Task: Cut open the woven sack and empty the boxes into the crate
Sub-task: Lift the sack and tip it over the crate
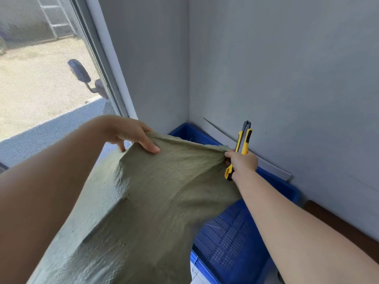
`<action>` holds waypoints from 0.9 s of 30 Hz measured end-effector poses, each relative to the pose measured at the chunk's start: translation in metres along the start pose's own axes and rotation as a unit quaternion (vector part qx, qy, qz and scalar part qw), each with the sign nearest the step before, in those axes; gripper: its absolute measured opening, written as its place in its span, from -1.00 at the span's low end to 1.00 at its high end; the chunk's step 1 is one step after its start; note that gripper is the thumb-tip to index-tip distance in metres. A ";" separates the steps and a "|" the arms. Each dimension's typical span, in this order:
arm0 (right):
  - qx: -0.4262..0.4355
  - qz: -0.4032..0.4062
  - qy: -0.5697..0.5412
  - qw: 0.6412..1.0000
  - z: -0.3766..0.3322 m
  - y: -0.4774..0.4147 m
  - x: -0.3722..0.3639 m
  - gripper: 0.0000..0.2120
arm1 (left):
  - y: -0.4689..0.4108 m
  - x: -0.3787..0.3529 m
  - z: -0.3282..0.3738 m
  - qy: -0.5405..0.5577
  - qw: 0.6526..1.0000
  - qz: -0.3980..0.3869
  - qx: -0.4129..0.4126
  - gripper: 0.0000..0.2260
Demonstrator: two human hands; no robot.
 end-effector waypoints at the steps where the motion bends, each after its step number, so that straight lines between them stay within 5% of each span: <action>1: -0.004 0.007 0.004 1.000 0.001 -0.001 0.002 -0.88 | 0.000 0.001 0.004 0.004 1.000 0.020 -0.001 -0.41; 3: -0.015 0.021 0.004 1.000 0.004 -0.003 0.006 -0.85 | -0.001 0.002 0.015 0.017 0.998 0.056 -0.014 -0.73; 6: -0.018 0.020 0.017 0.999 0.006 0.002 0.012 -0.83 | -0.006 0.000 0.030 0.034 0.995 0.086 -0.041 -0.85; 16: 0.048 -0.204 -0.011 0.978 -0.027 0.051 -0.049 -0.84 | -0.022 -0.002 0.073 -0.026 0.969 0.219 -0.107 -0.53; 20: 0.087 -0.207 0.057 0.973 -0.036 0.051 -0.048 -0.73 | -0.028 -0.005 0.080 -0.043 0.956 0.260 -0.127 -0.51; 27: 0.127 -0.160 0.123 0.971 -0.051 0.032 -0.050 -0.88 | -0.031 -0.008 0.078 -0.046 0.957 0.260 -0.117 -0.41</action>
Point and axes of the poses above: each hand's wrist, its own y-axis away from the middle knuckle, its own x-axis out of the back of the hand, z = x × y, the point moved 8 cm from there along -y, towards the middle knuckle, and after that the axes turned 5 degrees about x, right-handed, at the moved point
